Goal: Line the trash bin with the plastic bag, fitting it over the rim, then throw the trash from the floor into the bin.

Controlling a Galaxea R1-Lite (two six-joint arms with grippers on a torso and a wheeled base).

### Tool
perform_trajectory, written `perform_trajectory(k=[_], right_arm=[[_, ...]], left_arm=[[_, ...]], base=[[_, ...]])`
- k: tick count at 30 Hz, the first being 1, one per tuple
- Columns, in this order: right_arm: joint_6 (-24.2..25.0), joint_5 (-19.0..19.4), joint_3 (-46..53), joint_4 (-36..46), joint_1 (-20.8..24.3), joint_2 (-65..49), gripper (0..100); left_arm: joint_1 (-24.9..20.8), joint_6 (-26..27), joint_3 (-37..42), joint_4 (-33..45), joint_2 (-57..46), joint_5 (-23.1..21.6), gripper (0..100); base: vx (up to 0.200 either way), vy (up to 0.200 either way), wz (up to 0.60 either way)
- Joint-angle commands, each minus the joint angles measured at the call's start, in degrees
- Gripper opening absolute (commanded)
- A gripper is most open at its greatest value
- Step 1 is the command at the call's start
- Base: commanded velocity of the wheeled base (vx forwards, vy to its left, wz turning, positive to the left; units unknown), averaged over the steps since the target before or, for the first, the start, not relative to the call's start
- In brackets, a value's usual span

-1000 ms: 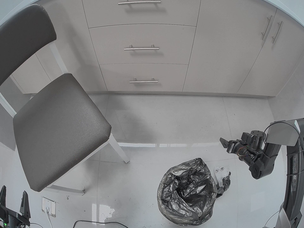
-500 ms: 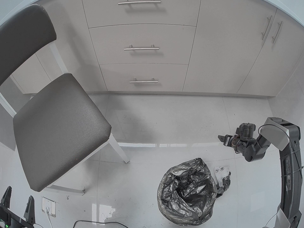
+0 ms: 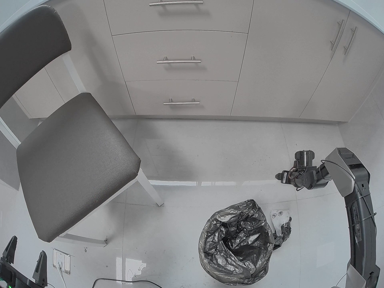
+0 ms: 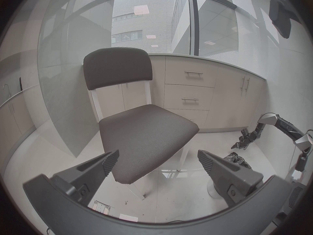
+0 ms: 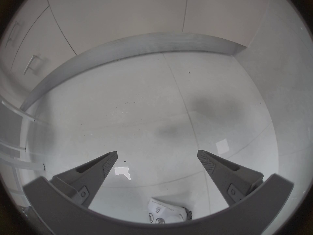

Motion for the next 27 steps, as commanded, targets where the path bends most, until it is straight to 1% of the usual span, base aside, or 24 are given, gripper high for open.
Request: perform_trajectory(k=[1,4,7,9,10,11,15,19,20,22,24,26,27], right_arm=[[-2.6,-0.4,-8.7,6.2,0.0,5.5,100],[-4.2,-0.7,-9.1,9.5,0.2,5.5,100],[-6.0,-0.7,-9.1,10.9,0.3,5.6,100],[-6.0,-0.7,-9.1,10.9,0.3,5.6,100],[-7.1,-0.7,-9.4,12.3,0.4,5.8,100],[-8.3,-0.5,-10.6,13.7,0.4,6.0,100],[-9.4,-0.5,-12.9,14.5,0.4,7.4,100],[-11.8,-1.0,-17.3,21.5,0.7,9.3,100],[-11.8,-1.0,-17.3,21.5,0.7,9.3,100],[-13.3,-1.0,-19.6,23.0,0.8,10.4,100],[-15.0,-2.1,-19.6,23.1,0.8,13.3,100],[-15.5,-2.6,-19.6,23.3,0.8,13.8,100],[-17.1,-4.2,-19.6,23.8,0.8,15.7,100]], left_arm=[[0.3,-0.2,1.0,-0.1,-0.3,-0.1,100],[0.4,-0.5,1.0,-0.1,-0.7,-0.1,100],[0.4,-0.6,1.0,-0.1,-1.0,-0.1,100],[0.4,-0.6,1.0,-0.1,-1.0,-0.1,100],[0.4,-0.6,1.0,-0.1,-1.0,-0.1,100],[0.5,-1.0,1.0,-0.1,-1.0,-0.1,100],[0.5,-1.1,1.0,-0.1,-1.0,0.0,100],[0.5,-1.3,1.0,-0.1,-1.0,0.2,100],[0.5,-1.3,1.0,-0.1,-1.0,0.2,100],[0.5,-1.3,1.0,-0.1,-1.0,0.2,100],[0.5,-1.3,1.0,-0.1,-1.0,0.2,100],[0.5,-1.3,1.0,-0.1,-1.0,0.3,100],[0.5,-1.3,1.0,-0.1,-1.0,1.2,100]], base=[[0.0,0.0,0.0],[0.0,0.0,0.0],[0.0,0.0,0.0],[0.0,0.0,0.0],[0.0,0.0,0.0],[0.0,0.0,0.0],[0.0,0.0,0.0],[0.0,0.0,0.0],[0.0,0.0,0.0],[0.0,0.0,0.0],[0.0,0.0,0.0],[0.0,0.0,0.0],[0.0,0.0,0.0]])
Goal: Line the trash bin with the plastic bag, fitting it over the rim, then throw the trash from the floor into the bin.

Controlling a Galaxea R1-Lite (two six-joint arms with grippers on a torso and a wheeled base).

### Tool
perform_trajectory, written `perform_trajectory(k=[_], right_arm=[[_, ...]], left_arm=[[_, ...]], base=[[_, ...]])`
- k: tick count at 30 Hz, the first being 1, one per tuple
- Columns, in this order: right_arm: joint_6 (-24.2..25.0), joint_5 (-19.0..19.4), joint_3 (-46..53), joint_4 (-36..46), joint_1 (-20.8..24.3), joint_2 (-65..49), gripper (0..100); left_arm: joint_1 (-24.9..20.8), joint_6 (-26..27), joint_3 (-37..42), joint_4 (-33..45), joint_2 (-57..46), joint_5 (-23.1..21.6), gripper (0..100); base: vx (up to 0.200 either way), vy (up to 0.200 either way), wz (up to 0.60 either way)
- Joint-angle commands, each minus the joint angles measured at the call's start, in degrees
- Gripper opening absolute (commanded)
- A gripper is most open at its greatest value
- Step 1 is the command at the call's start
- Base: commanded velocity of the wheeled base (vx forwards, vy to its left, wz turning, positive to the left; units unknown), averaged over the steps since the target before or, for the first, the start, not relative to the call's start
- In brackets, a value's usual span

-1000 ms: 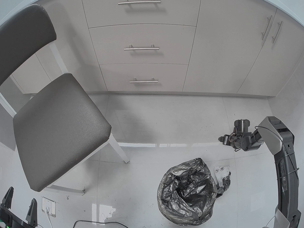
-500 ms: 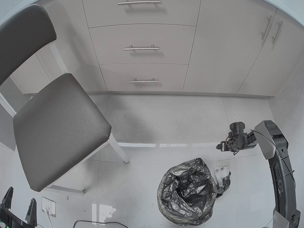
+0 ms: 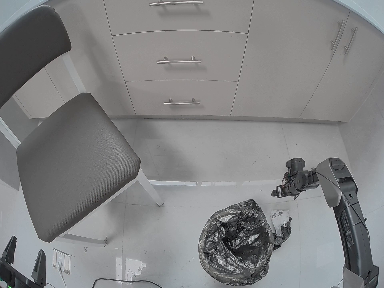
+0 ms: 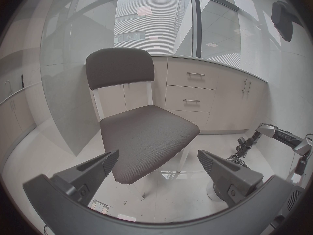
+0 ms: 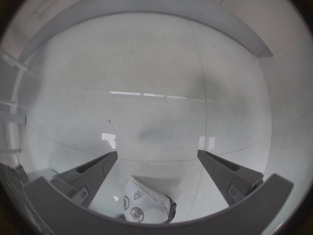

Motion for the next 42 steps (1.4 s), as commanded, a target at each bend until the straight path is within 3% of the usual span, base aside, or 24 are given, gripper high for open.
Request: perform_trajectory(k=[1,6,16,22,33,42], right_arm=[[-2.4,-2.2,-0.7,0.8,0.0,5.3,100],[-3.5,-2.5,-0.7,6.0,0.0,5.2,100],[-3.9,-2.0,-0.7,6.6,0.1,4.6,100],[-4.7,1.6,-0.7,15.5,0.0,3.1,100],[-6.8,3.6,-0.7,28.9,0.0,3.3,100],[-6.8,3.4,-0.7,29.6,0.0,3.7,100]], left_arm=[[0.0,0.0,1.0,0.0,-0.5,1.0,100],[0.0,-0.1,1.0,0.0,-0.5,1.0,100],[0.0,-0.1,1.0,0.0,-0.5,1.0,100],[0.0,-0.1,1.0,-0.1,-0.5,1.1,100],[0.0,-0.1,1.0,0.0,-0.5,1.1,100],[0.0,-0.1,1.0,-0.1,-0.6,1.1,100]], base=[[0.0,0.0,0.0],[0.0,0.0,0.0],[0.0,0.0,0.0],[0.0,0.0,0.0],[0.0,0.0,0.0],[0.0,0.0,0.0]])
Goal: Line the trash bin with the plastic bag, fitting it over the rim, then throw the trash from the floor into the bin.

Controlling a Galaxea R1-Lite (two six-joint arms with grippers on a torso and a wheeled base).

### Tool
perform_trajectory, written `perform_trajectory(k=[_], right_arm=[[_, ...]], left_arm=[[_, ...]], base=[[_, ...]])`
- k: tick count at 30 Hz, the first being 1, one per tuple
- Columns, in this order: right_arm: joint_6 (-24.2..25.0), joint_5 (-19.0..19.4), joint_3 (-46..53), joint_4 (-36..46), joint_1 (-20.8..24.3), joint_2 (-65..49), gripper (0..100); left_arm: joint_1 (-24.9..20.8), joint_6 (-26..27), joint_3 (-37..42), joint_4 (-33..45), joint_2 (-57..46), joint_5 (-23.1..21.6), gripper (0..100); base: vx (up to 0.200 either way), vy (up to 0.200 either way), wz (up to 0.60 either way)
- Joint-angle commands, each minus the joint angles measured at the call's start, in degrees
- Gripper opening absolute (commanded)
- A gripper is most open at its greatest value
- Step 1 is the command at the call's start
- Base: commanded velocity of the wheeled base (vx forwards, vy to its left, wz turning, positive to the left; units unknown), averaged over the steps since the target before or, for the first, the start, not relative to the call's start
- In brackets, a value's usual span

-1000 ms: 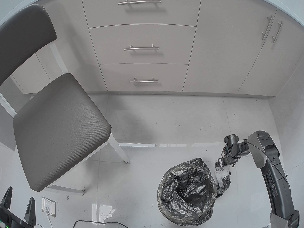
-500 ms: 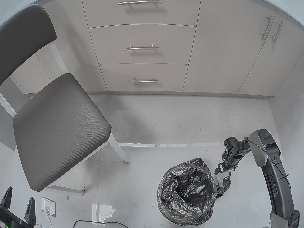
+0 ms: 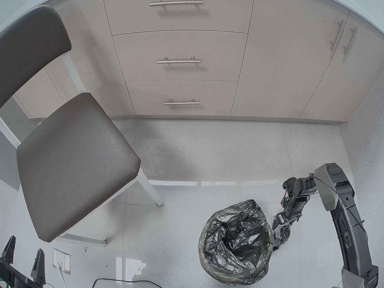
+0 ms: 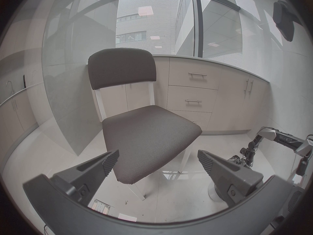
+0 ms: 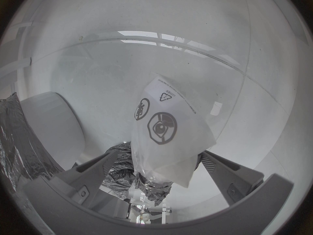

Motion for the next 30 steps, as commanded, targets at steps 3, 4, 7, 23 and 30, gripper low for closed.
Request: perform_trajectory(k=[3,4,7,23,30], right_arm=[[0.0,-0.3,0.0,-0.2,0.0,0.4,0],[0.0,-0.4,0.0,-0.3,0.1,0.6,0],[0.0,-0.5,0.0,-0.6,0.0,0.8,0],[8.4,7.5,0.0,0.1,-0.7,-11.1,0],[4.6,7.3,0.0,5.4,-3.1,-23.8,0]], left_arm=[[0.0,0.0,1.0,0.0,-0.7,0.0,100],[0.0,0.0,1.0,0.0,-0.7,0.0,100],[0.0,0.0,1.0,0.0,-0.7,0.0,100],[0.0,0.1,1.0,0.0,-0.7,0.0,100],[0.0,1.3,1.0,0.0,-0.8,0.0,100]], base=[[0.0,0.0,0.0],[0.0,0.0,0.0],[0.0,0.0,0.0],[0.0,0.0,0.0],[0.0,0.0,0.0]])
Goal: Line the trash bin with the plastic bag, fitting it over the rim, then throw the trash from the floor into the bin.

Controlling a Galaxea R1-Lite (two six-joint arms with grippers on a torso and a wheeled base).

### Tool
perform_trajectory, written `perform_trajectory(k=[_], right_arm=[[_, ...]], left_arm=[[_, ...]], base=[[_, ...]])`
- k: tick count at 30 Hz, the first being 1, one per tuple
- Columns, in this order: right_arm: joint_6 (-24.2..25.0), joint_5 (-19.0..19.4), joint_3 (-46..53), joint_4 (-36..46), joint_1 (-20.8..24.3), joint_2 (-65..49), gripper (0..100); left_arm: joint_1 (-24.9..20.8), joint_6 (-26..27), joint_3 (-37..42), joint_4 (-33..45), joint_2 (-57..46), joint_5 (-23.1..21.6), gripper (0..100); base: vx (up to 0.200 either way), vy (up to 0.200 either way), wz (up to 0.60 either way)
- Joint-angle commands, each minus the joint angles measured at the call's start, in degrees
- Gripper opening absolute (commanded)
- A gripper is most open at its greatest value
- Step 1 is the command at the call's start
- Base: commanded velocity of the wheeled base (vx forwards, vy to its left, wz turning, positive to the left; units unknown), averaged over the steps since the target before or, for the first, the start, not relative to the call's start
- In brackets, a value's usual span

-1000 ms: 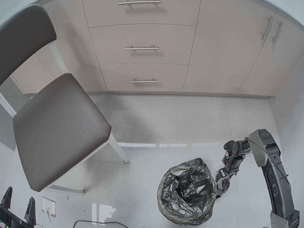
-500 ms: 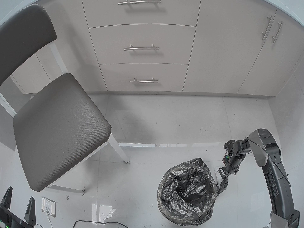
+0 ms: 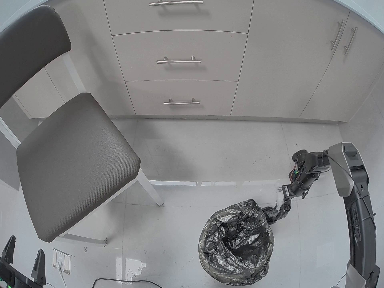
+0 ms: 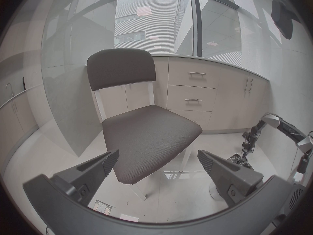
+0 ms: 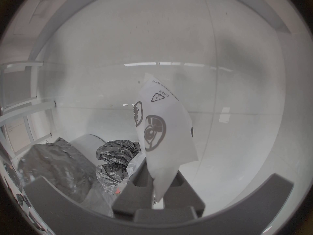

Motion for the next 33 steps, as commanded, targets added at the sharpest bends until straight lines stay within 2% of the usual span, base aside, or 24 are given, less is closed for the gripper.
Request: perform_trajectory(k=[1,2,3,5,13,14,20,27,28,29,33], right_arm=[[-3.6,0.0,0.0,5.9,-2.5,-13.0,0],[-3.6,0.0,0.0,5.9,-2.5,-13.0,0],[-4.3,0.3,0.0,9.7,-3.3,-17.7,0],[-4.3,0.4,0.0,11.9,-3.5,-22.7,0],[-4.2,0.6,0.9,13.3,-1.9,-40.0,0],[-4.2,0.7,2.1,15.1,0.5,-45.1,0],[-4.2,1.0,7.3,19.2,8.9,-55.1,0],[-1.6,0.7,17.0,18.0,20.9,-60.1,0],[-1.6,0.7,17.0,18.0,20.9,-60.1,0],[0.5,0.7,19.7,16.3,24.4,-60.3,0],[3.3,0.9,27.5,10.9,29.7,-61.2,0]], left_arm=[[0.0,0.4,1.0,0.1,-0.8,0.0,100],[0.0,0.4,1.0,0.1,-0.8,0.0,100],[0.0,0.4,1.0,0.0,-0.8,0.0,100],[0.0,0.4,1.0,0.1,-0.8,0.0,100],[0.0,0.4,1.0,0.1,-0.8,0.0,100],[0.0,0.4,1.0,0.0,-0.8,0.0,100],[0.0,0.4,1.0,0.1,-0.8,0.0,100],[0.0,0.4,1.0,0.1,-0.8,0.0,100],[0.0,0.4,1.0,0.1,-0.8,0.0,100],[0.0,0.4,1.0,0.0,-0.8,0.0,100],[0.0,0.4,1.0,0.1,-0.8,0.0,100]], base=[[0.0,0.0,0.0],[0.0,0.0,0.0],[0.0,0.0,0.0],[0.0,0.0,0.0],[0.0,0.0,0.0],[0.0,0.0,0.0],[0.0,0.0,0.0],[0.0,0.0,0.0],[0.0,0.0,0.0],[0.0,0.0,0.0],[0.0,0.0,0.0]])
